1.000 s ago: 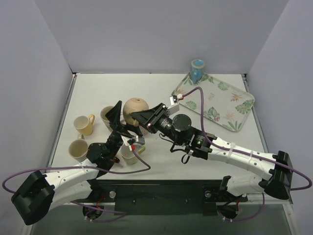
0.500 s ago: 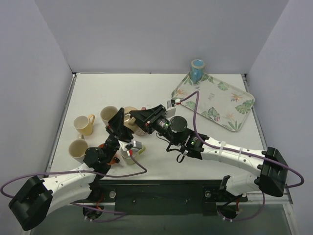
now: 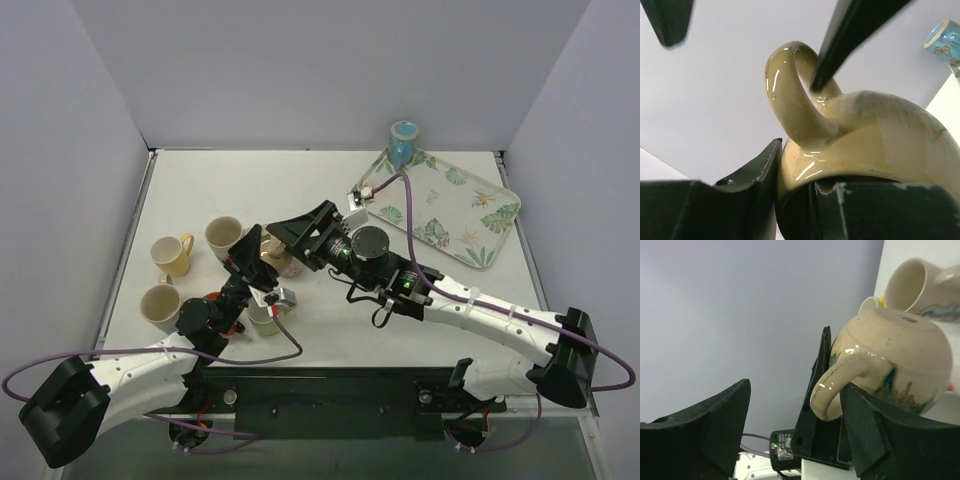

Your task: Turn the mug right side up

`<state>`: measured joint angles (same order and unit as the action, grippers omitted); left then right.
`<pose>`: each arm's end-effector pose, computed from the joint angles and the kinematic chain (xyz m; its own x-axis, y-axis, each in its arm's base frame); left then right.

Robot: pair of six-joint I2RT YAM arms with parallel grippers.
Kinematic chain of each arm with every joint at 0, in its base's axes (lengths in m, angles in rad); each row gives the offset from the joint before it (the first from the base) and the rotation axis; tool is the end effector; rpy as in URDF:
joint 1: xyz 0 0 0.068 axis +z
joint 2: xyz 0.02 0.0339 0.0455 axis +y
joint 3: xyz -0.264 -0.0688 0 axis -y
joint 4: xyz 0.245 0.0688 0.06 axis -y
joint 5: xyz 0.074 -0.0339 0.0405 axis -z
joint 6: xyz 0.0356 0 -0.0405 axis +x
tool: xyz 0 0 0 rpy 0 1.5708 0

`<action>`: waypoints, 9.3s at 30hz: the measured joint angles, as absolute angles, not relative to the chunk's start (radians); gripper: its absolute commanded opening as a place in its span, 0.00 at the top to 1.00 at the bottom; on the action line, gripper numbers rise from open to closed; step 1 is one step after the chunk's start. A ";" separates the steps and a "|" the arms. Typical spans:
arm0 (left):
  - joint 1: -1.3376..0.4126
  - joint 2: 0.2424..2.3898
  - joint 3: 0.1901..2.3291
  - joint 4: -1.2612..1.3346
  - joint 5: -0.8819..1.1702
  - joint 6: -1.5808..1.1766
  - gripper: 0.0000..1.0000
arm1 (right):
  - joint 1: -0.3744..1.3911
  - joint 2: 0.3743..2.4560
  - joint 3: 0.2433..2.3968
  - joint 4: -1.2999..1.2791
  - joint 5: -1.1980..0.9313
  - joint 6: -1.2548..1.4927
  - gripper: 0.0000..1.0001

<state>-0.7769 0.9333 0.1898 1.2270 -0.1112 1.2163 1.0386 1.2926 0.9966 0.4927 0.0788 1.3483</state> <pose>0.1316 -0.1238 0.2548 0.7028 0.6161 -0.3557 -0.0934 0.5756 0.8124 0.1581 0.2629 0.3747 -0.7778 0.5954 -0.2014 -0.2776 -0.0379 0.9599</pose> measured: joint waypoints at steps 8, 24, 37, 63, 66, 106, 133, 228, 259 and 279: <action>-0.773 0.949 0.341 1.175 -0.263 1.220 1.00 | 1.041 1.097 1.092 0.207 0.200 1.060 0.24; -0.295 1.197 1.508 -0.621 -0.193 0.669 1.00 | 1.041 0.903 1.118 -0.135 0.412 0.721 0.14; -0.828 1.644 1.742 -1.194 0.097 0.497 1.00 | 0.617 0.741 1.013 -0.395 0.501 0.565 0.04; -0.813 2.054 1.723 -0.754 -0.042 0.552 1.00 | 0.276 0.796 0.833 -0.331 0.259 0.567 0.04; -0.790 2.123 1.756 -0.728 -0.047 0.551 1.00 | 0.275 0.804 0.833 -0.327 0.229 0.563 0.04; -0.412 1.768 1.940 -1.049 0.305 0.484 0.13 | 0.249 1.671 1.438 -0.070 0.269 0.337 0.13; -0.314 1.684 1.861 -1.107 0.358 0.487 0.13 | 0.253 2.611 2.318 0.094 0.543 0.081 0.38; -0.821 1.322 0.699 0.876 0.405 1.615 0.01 | 0.398 0.880 0.907 0.102 -0.106 0.997 1.00; -0.831 1.377 0.901 0.612 0.335 1.665 1.00 | 0.570 0.874 1.024 -0.110 0.070 0.811 0.09; -1.024 1.829 1.985 -1.257 0.060 0.506 1.00 | 0.445 0.748 1.077 -0.440 0.333 0.411 0.07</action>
